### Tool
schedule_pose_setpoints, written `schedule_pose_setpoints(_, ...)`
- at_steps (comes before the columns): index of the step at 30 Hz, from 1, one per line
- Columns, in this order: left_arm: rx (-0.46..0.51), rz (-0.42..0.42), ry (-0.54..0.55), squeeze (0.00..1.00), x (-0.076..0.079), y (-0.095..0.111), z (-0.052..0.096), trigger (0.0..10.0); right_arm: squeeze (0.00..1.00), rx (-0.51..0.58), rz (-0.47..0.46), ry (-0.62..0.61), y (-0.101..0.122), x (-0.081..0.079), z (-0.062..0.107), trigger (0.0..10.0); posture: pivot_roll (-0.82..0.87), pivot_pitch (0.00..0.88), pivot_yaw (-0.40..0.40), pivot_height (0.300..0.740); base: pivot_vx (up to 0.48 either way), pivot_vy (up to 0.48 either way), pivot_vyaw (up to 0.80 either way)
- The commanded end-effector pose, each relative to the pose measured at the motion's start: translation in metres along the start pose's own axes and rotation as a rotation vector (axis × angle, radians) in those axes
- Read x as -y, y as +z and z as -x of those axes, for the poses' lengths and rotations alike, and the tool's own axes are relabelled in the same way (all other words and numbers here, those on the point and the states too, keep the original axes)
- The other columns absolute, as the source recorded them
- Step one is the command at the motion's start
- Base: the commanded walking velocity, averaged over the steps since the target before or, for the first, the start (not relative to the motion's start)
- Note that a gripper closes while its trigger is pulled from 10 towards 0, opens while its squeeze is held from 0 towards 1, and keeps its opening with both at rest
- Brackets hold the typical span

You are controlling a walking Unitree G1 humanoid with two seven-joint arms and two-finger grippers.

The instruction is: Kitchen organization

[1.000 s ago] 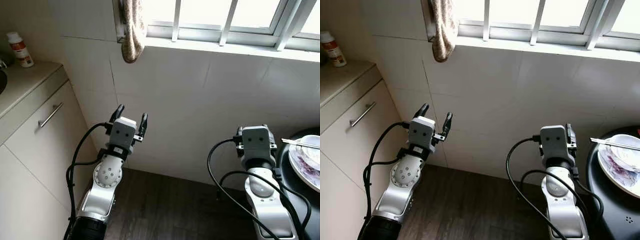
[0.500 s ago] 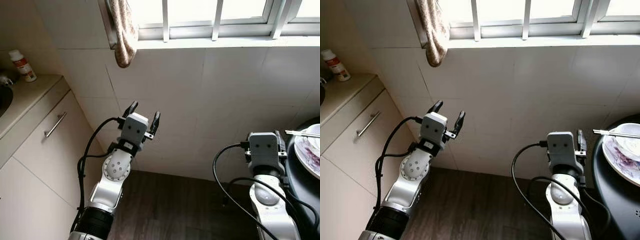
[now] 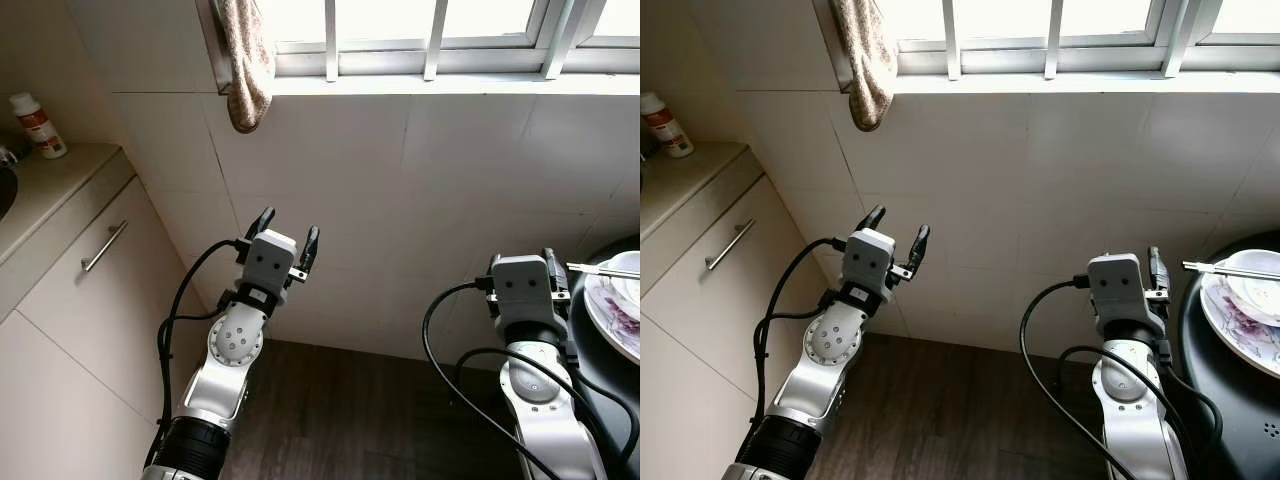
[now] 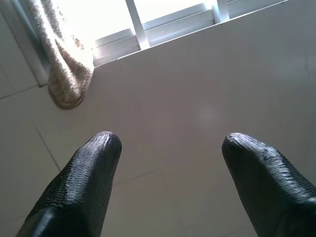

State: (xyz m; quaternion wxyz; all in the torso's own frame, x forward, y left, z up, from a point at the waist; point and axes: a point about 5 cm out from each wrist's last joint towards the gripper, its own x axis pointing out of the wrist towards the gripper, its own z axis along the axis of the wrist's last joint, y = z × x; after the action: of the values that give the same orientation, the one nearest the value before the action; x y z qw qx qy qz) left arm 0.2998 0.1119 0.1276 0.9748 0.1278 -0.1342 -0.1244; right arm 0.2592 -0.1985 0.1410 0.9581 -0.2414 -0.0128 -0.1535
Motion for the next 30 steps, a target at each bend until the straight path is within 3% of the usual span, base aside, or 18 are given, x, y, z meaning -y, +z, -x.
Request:
schedule_pose_setpoints(1, 0.018, -0.009, 0.026, 0.0, -0.004, 0.004, 0.001, 10.0, 0.0, 0.02, 0.004, 0.027, 0.003, -0.003, -0.003, 10.0, -0.01, 0.0, -0.016, 0.74, 0.0, 0.0, 0.0)
schedule_pose_setpoints(14, 0.006, -0.027, 0.078, 0.0, -0.015, 0.003, 0.008, 10.0, 0.0, 0.037, 0.007, 0.075, 0.006, -0.014, -0.01, 10.0, 0.04, 0.0, -0.053, 0.74, 0.0, 0.0, 0.0)
schedule_pose_setpoints(30, 0.002, -0.037, 0.053, 0.0, -0.012, 0.005, 0.008, 10.0, 0.0, 0.024, 0.002, 0.059, 0.004, -0.014, -0.012, 10.0, 0.03, 0.0, -0.044, 0.74, 0.0, 0.0, 0.0)
